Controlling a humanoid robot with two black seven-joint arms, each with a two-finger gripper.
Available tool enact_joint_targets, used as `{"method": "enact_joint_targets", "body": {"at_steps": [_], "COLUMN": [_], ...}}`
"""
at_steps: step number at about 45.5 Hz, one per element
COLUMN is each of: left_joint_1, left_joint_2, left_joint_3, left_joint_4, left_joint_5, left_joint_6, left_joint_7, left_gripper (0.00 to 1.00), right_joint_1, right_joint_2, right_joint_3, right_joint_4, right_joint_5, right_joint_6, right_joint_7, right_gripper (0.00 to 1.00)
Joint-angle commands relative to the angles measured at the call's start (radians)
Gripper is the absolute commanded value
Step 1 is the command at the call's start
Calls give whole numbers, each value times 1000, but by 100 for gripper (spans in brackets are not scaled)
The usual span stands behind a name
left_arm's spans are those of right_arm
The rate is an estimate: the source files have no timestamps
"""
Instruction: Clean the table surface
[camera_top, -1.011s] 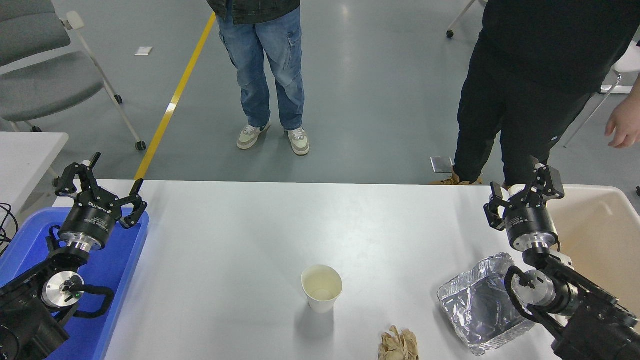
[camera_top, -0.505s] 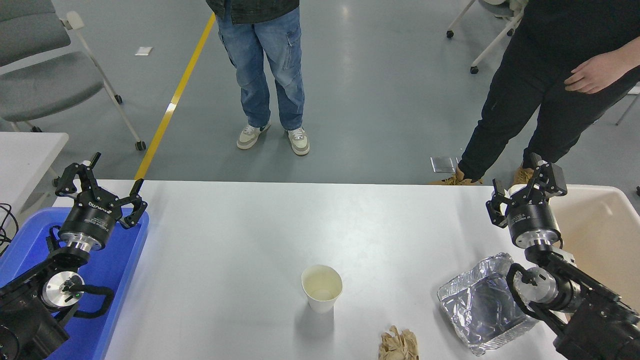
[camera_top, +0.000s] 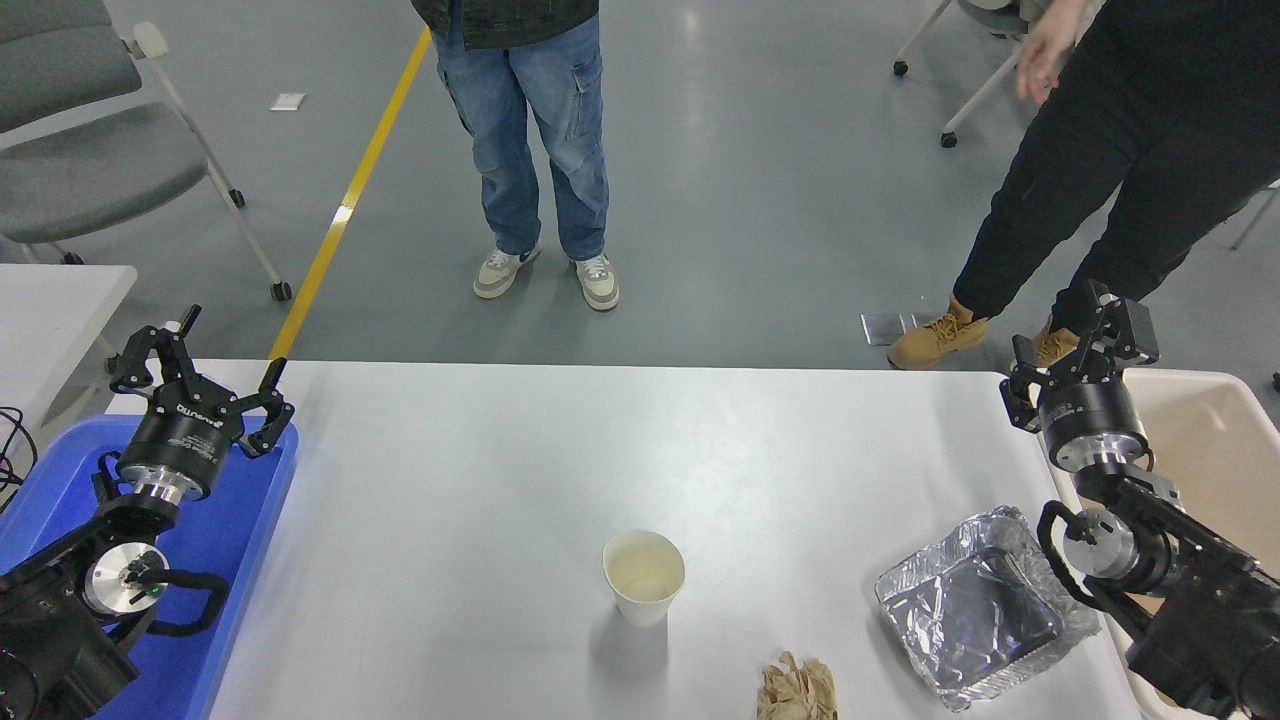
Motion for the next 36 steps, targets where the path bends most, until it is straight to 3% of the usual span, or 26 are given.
{"method": "enact_joint_targets", "body": {"at_steps": [1,15,27,36], "left_joint_1": [0,0,0,0], "left_joint_2": [-1,0,-1,-1], "left_joint_3": [0,0,0,0], "left_joint_4": [0,0,0,0], "left_joint_5": [0,0,0,0], "left_joint_6": [-1,0,0,0], "left_joint_7": [0,0,0,0], "left_gripper": [100,100,100,100], "right_joint_1": [12,58,268,424], "right_joint_2": [-2,-103,-230,-282], "right_joint_3": [-14,-51,-448,-678], "right_joint_4": [-44,-36,-30,-27], "right_joint_5": [3,3,40,69], "right_joint_6": [70,77,77,108], "right_joint_7": [-1,-1,-5,-63], "right_gripper": [99,98,98,98]}}
